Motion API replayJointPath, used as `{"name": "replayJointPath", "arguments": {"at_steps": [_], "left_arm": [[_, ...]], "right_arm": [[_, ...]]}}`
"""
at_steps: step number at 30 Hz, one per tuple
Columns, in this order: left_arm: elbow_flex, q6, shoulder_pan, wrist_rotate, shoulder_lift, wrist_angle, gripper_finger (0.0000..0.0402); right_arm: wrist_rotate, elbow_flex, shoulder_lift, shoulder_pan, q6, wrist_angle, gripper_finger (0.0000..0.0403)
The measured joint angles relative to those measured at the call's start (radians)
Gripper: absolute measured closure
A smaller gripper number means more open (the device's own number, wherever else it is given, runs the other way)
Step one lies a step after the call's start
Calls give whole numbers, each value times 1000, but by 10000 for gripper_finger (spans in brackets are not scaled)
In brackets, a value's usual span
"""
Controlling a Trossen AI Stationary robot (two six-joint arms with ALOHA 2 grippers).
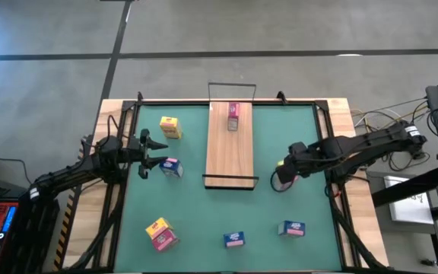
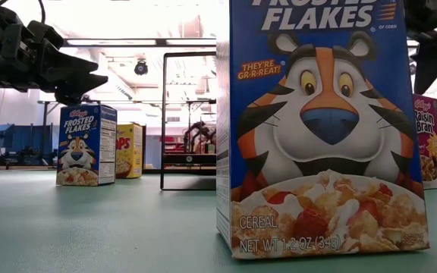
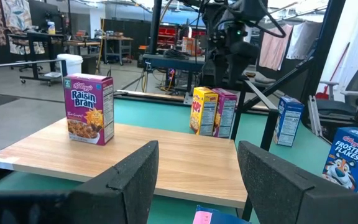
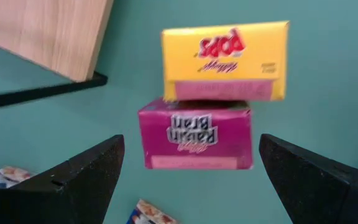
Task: Stack cereal on shelf
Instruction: Put the right pink cereal box on the shelf
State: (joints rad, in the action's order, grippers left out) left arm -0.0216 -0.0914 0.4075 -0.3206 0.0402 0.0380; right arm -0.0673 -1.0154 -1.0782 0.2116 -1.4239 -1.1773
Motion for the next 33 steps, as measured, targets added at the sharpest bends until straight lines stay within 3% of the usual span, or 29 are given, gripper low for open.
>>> {"name": "replayJointPath", "arguments": {"at_steps": [13,33], "left_arm": [[0,0,0,0,0,0,198],[0,0,0,0,0,0,198]], "right_arm": [[39,-6,-96,22,18,-1,42],[43,-59,-131,22,46,-58,31]]}}
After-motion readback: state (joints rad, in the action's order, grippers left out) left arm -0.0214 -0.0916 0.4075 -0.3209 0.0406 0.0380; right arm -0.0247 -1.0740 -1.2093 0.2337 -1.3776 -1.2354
